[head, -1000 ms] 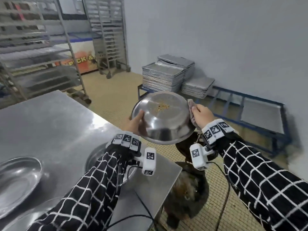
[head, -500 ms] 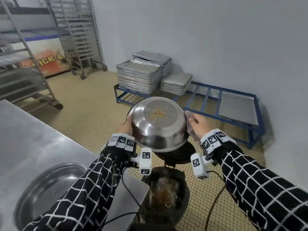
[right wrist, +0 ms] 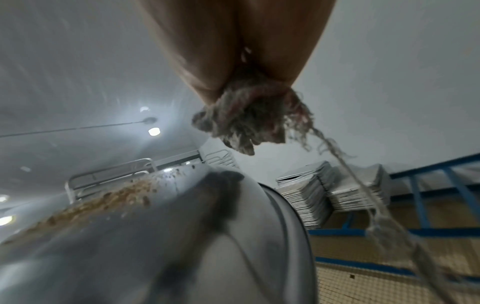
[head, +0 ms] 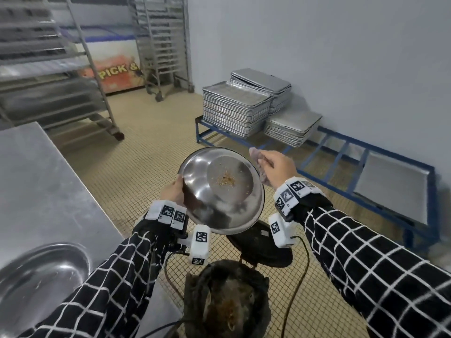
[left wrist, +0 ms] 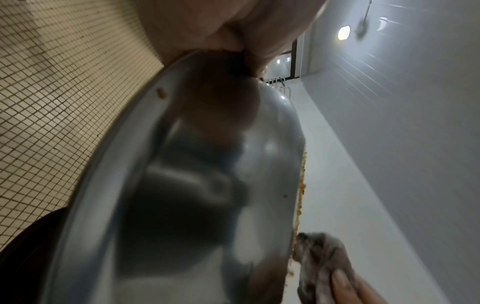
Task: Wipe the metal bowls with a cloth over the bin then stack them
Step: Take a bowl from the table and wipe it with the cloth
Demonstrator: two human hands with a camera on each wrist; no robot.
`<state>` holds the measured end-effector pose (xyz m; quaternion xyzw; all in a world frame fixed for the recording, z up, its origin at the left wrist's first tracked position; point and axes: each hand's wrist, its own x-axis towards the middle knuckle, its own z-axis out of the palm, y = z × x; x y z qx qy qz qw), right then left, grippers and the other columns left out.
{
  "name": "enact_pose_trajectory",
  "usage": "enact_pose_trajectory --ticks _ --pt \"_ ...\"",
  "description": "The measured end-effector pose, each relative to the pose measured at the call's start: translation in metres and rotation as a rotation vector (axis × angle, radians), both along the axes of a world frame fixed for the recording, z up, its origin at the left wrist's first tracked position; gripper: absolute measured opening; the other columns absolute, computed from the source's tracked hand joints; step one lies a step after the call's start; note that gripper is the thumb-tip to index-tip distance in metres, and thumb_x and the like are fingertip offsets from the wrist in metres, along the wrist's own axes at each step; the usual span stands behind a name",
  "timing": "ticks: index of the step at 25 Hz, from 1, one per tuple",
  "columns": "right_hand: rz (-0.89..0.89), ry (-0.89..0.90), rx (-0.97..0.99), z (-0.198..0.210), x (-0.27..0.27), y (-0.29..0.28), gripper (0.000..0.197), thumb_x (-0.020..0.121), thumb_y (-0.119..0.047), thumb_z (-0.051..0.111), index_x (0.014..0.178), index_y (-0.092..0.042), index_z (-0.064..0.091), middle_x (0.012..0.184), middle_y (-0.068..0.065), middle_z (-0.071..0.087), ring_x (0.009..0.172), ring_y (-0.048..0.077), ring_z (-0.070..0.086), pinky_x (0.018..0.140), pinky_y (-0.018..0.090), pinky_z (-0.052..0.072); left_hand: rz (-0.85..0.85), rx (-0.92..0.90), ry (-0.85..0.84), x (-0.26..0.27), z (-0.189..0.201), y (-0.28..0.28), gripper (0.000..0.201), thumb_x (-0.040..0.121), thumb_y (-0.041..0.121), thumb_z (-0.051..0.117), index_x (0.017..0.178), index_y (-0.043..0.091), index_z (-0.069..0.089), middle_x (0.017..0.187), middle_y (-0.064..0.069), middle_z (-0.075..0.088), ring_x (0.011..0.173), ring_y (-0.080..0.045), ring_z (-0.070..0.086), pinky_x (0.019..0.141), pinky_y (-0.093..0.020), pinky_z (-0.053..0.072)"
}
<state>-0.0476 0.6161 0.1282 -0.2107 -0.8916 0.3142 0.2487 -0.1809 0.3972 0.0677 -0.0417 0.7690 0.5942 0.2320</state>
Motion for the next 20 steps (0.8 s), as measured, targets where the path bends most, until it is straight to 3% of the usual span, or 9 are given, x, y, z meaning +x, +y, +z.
enact_pose_trajectory --ticks 4,8,9,11,12,13,15,17,20 --pt "0.255 -0.128 0.059 -0.002 -0.040 -0.013 0.037 0.094 -0.011 0.056 0.129 -0.021 0.060 0.097 -0.012 0.065 0.078 0.008 0.063 0.065 0.004 0.042 0.102 -0.016 0.050 0.004 0.017 -0.006 0.038 0.102 0.040 0.036 0.074 0.019 0.049 0.074 0.000 0.050 0.069 -0.016 0.053 0.062 -0.022 0.046" --pt "0.399 -0.100 0.129 -0.033 -0.042 -0.024 0.038 0.092 -0.008 0.058 0.128 -0.020 0.060 0.129 -0.005 0.061 0.115 0.005 0.056 0.099 0.008 0.033 0.159 0.031 0.091 -0.007 0.015 -0.012 0.039 0.102 0.038 0.035 0.084 0.009 0.055 0.076 -0.005 0.053 0.076 -0.020 0.055 0.078 -0.029 0.049" --pt "0.425 -0.118 0.134 -0.043 -0.036 -0.024 0.038 0.092 -0.009 0.058 0.128 -0.021 0.059 0.130 -0.004 0.059 0.112 0.003 0.058 0.097 0.008 0.035 0.174 0.036 0.116 -0.010 0.014 -0.013 0.039 0.102 0.037 0.035 0.086 0.008 0.056 0.078 -0.005 0.053 0.082 -0.022 0.055 0.080 -0.031 0.047" --pt "0.449 -0.226 0.053 -0.063 -0.019 -0.018 0.036 0.093 -0.011 0.056 0.127 -0.024 0.061 0.123 -0.003 0.064 0.083 -0.003 0.063 0.080 0.009 0.050 0.182 0.040 0.141 -0.012 0.013 -0.016 0.040 0.103 0.035 0.034 0.094 0.005 0.059 0.082 -0.005 0.054 0.088 -0.023 0.053 0.084 -0.032 0.045" --pt "0.443 -0.278 -0.051 -0.071 -0.012 -0.017 0.034 0.094 -0.013 0.056 0.124 -0.025 0.062 0.114 -0.001 0.068 0.072 0.003 0.064 0.070 0.015 0.055 0.177 0.054 0.142 -0.014 0.013 -0.016 0.038 0.103 0.035 0.034 0.098 0.006 0.059 0.084 -0.005 0.055 0.089 -0.023 0.053 0.087 -0.033 0.045" --pt "0.428 -0.308 -0.140 -0.075 -0.005 -0.015 0.032 0.094 -0.014 0.056 0.122 -0.026 0.063 0.107 0.000 0.070 0.073 0.012 0.066 0.066 0.019 0.057 0.178 0.065 0.137 -0.014 0.012 -0.017 0.036 0.103 0.034 0.035 0.100 0.009 0.060 0.088 -0.007 0.058 0.092 -0.024 0.055 0.091 -0.035 0.045" --pt "0.319 -0.268 -0.210 -0.079 -0.005 -0.012 0.031 0.094 -0.015 0.054 0.123 -0.025 0.062 0.106 -0.001 0.069 0.090 0.021 0.067 0.066 0.011 0.053 0.182 0.085 0.131 -0.015 0.011 -0.018 0.031 0.102 0.033 0.038 0.098 0.013 0.061 0.098 -0.011 0.062 0.098 -0.027 0.059 0.099 -0.040 0.045" --pt "0.190 -0.129 -0.197 -0.068 -0.019 -0.011 0.030 0.096 -0.019 0.052 0.124 -0.024 0.061 0.108 -0.005 0.067 0.100 0.014 0.064 0.066 0.006 0.048 0.168 0.099 0.124 -0.015 0.011 -0.017 0.030 0.101 0.033 0.041 0.092 0.013 0.061 0.096 -0.012 0.061 0.095 -0.028 0.058 0.099 -0.043 0.046" --pt "0.136 0.045 -0.218 -0.039 -0.047 -0.016 0.032 0.096 -0.019 0.052 0.128 -0.019 0.058 0.110 -0.008 0.065 0.090 0.001 0.061 0.063 0.004 0.047 0.115 0.057 0.168 -0.010 0.015 -0.010 0.032 0.101 0.033 0.042 0.097 0.010 0.062 0.093 -0.012 0.061 0.090 -0.024 0.057 0.088 -0.038 0.048"
